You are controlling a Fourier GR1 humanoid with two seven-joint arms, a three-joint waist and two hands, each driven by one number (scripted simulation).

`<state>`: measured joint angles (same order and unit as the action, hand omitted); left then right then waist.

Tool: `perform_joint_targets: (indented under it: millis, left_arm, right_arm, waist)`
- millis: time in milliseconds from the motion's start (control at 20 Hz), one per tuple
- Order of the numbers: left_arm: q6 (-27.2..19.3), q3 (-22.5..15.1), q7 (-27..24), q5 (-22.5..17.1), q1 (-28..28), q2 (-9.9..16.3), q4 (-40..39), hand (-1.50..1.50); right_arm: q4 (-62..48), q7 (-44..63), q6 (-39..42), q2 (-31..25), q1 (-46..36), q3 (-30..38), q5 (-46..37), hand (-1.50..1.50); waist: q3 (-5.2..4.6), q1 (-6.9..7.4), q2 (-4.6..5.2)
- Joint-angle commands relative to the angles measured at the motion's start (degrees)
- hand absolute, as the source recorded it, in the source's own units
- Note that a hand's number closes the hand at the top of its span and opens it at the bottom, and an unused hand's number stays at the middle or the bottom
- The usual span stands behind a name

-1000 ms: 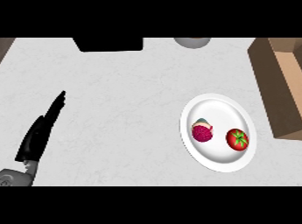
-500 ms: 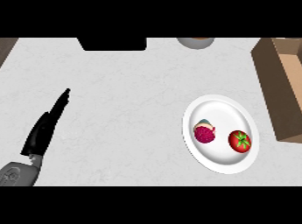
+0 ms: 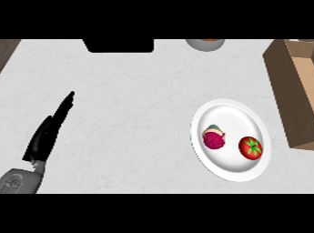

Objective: Pick the tomato from the plate and place it in the cardboard box

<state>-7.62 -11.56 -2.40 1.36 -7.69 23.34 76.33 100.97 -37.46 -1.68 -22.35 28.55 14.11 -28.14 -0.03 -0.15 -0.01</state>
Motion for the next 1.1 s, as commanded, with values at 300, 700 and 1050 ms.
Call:
perform_joint_targets:
  millis: [300, 700, 1050]
  left_arm:
    - [0.55, 2.80, -0.74, 4.99, 0.96, -4.17, 0.05, 0.00]
    - [4.97, 5.55, -1.43, 5.84, 3.41, -4.27, 1.32, 0.00]
    - [5.83, 7.07, 0.62, 8.65, 1.55, -6.97, 0.81, 0.00]
  right_arm:
    - [0.18, 5.89, 0.34, 6.56, -5.21, -4.76, -10.18, -1.50]
    - [-0.94, 3.27, -1.13, 6.76, -8.04, -1.24, -10.87, -1.50]
    - [-8.22, 3.95, -3.14, 9.89, -12.93, -4.91, -17.23, -1.50]
  waist:
    - [0.02, 0.04, -0.02]
    - [0.02, 0.04, -0.04]
    - [0.03, 0.03, -0.01]
